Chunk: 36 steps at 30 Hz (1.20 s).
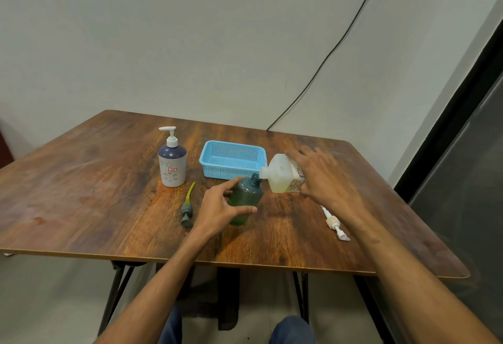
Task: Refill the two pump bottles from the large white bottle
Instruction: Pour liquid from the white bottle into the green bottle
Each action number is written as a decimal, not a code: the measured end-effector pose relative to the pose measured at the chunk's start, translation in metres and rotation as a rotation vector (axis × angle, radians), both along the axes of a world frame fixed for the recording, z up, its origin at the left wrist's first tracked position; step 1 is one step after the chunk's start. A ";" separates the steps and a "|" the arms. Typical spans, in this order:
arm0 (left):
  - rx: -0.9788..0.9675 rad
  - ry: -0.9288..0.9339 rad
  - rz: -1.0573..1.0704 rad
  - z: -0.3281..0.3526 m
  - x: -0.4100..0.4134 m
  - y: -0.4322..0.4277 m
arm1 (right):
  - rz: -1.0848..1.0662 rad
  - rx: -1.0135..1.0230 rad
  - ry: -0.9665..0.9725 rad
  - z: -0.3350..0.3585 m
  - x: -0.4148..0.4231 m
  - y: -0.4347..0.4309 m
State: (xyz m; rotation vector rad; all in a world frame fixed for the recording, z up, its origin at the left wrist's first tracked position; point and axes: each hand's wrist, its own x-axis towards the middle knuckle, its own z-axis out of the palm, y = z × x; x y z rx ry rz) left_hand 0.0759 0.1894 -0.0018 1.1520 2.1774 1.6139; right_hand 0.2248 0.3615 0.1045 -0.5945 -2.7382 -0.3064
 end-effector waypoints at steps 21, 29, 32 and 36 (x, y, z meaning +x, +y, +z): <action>0.007 0.020 -0.008 0.001 0.000 0.000 | -0.004 0.005 0.002 -0.001 -0.001 0.000; 0.017 0.016 -0.016 0.001 0.000 0.000 | -0.004 0.004 -0.002 -0.001 0.000 -0.001; 0.014 0.021 -0.013 0.001 0.000 0.000 | -0.001 0.011 0.001 -0.001 0.000 -0.002; 0.020 0.019 -0.013 0.000 0.000 0.000 | -0.001 0.021 0.001 -0.001 0.000 -0.002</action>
